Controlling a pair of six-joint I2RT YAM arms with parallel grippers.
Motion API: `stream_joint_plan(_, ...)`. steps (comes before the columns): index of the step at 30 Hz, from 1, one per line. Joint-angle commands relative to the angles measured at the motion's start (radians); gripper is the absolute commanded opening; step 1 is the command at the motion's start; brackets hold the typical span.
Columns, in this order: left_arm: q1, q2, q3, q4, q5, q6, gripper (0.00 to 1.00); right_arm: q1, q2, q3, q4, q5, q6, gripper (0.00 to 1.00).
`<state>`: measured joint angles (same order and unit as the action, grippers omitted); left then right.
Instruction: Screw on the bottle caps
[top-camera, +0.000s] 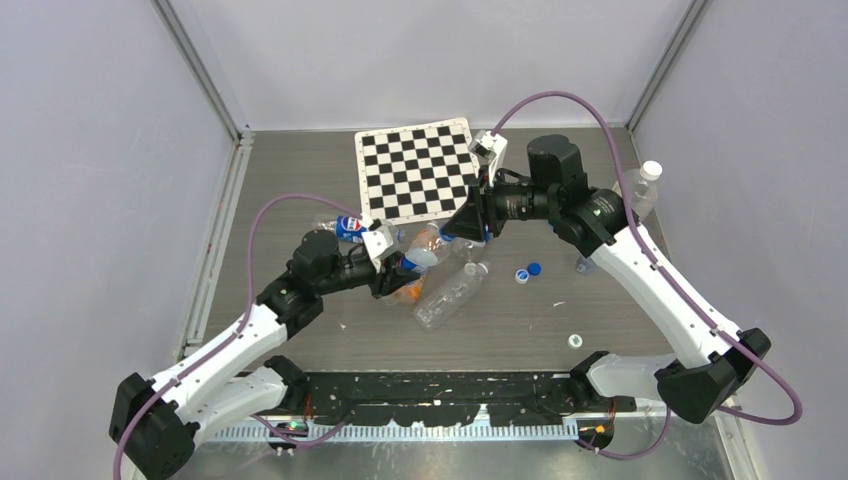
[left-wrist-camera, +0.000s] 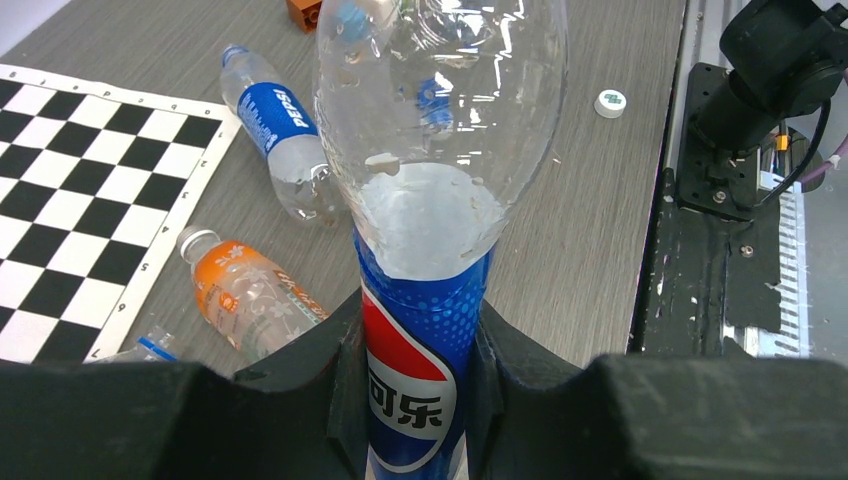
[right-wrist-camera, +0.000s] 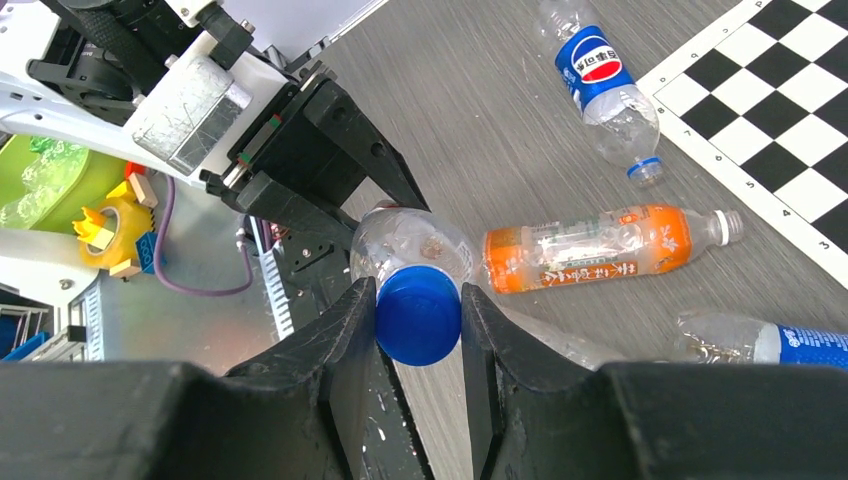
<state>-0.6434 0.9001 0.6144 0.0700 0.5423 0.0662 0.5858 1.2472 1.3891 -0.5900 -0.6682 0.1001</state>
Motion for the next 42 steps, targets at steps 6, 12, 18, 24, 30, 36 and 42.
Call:
stream_joint_plan(6,0.002,-0.008,0.025,0.244,-0.047,-0.051,0.33,0.043,0.005,0.003,-0.085,-0.037,0.0,0.0)
stream_joint_plan(12,0.004,-0.023,-0.004,0.285,-0.034,0.025,0.33,0.043,0.03,0.009,-0.07,-0.059,0.064,0.0)
stream_joint_plan(18,0.004,-0.046,-0.045,0.365,-0.058,0.051,0.33,0.043,0.048,0.004,-0.043,-0.041,0.147,0.0)
stream_joint_plan(24,0.002,-0.052,-0.057,0.384,-0.089,0.063,0.33,0.067,0.05,-0.007,-0.033,0.043,0.197,0.0)
stream_joint_plan(30,0.001,-0.064,-0.065,0.387,-0.12,0.092,0.33,0.101,0.058,-0.01,-0.027,0.134,0.24,0.0)
stream_joint_plan(36,0.0,-0.081,-0.079,0.387,-0.145,0.167,0.33,0.112,0.078,-0.007,-0.027,0.185,0.311,0.0)
stream_joint_plan(42,-0.002,-0.102,-0.099,0.398,-0.178,0.221,0.33,0.114,0.088,-0.019,0.002,0.204,0.372,0.01)
